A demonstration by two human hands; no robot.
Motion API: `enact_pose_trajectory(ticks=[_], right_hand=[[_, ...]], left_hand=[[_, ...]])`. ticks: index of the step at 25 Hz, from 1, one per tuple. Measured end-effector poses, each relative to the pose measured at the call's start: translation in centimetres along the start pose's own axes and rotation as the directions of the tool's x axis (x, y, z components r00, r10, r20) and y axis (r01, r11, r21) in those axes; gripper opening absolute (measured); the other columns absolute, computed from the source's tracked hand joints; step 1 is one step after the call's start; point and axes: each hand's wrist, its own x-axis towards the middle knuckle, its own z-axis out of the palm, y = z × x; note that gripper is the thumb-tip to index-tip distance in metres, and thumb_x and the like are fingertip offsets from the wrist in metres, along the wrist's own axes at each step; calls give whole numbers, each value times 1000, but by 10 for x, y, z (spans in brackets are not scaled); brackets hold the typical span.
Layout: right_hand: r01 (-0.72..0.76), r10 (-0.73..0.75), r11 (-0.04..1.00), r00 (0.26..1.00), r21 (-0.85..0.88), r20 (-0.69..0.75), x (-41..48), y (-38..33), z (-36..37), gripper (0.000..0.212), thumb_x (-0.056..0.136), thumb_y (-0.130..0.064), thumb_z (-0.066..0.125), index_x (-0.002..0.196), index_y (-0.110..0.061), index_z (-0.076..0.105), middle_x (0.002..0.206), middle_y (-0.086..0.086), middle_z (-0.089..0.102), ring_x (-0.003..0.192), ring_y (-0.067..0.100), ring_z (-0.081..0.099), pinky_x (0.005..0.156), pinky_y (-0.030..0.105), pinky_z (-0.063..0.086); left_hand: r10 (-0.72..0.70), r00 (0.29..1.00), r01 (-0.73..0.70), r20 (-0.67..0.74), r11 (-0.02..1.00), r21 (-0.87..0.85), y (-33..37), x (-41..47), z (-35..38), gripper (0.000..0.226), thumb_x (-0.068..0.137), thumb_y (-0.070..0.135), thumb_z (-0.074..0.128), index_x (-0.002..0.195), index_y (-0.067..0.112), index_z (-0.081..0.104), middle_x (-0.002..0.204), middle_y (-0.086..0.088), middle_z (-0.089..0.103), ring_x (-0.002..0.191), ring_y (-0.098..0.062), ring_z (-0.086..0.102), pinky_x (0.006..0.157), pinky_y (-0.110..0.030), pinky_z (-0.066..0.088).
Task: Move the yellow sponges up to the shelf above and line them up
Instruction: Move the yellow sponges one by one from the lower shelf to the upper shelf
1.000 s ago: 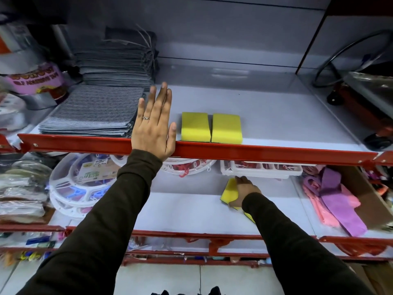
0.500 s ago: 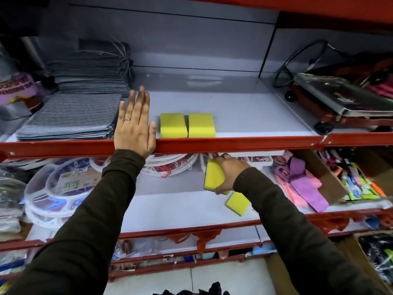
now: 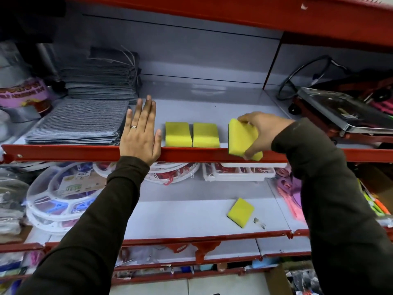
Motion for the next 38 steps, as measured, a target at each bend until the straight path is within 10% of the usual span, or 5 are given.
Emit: enact_pose_trajectory(ticks=[14,20,27,33,38], right_hand=[[-41,30,998,982,56,187,90,10,25,113,66,-28,84,153,-23,12,159,7,28,142,28,35,113,40,37],[24,-2,974,995,224,-95,30,19,11,74,73,-38,79,138,-25,46,142,8,47,127,27,49,102,36,41],[-92,61,927,994,364,95,-35,32,50,51,65,-32,86,110,-24,65,112,-3,66,83,3,60,81,22,42],[-334,232,932,849,142,475,1,55,153,82,68,-41,83,138,-12,49,141,5,53,128,23,52,108,32,41],[-444,366,895,795,53,484,27,68,245,113,62,-51,83,147,-4,25,151,15,35,135,32,43,107,40,43]], left_hand=[[19,1000,-18,-14,1000,21,-4,1,5,72,101,38,26,163,6,10,172,-10,6,160,-26,4,131,-42,-2],[12,1000,-12,24,1000,13,0,0,0,71,102,39,22,163,5,10,172,-13,9,160,-28,7,131,-45,4],[5,1000,-5,27,1000,10,2,-1,-1,71,102,38,24,163,5,11,172,-14,10,160,-28,7,131,-38,-7],[-1,1000,1,1,1000,15,0,0,2,70,103,40,22,163,6,9,171,-14,11,159,-29,9,130,-36,-10],[9,999,-9,-42,1000,21,-2,-1,6,70,102,39,23,163,6,11,171,-13,13,159,-29,10,130,-37,-8]])
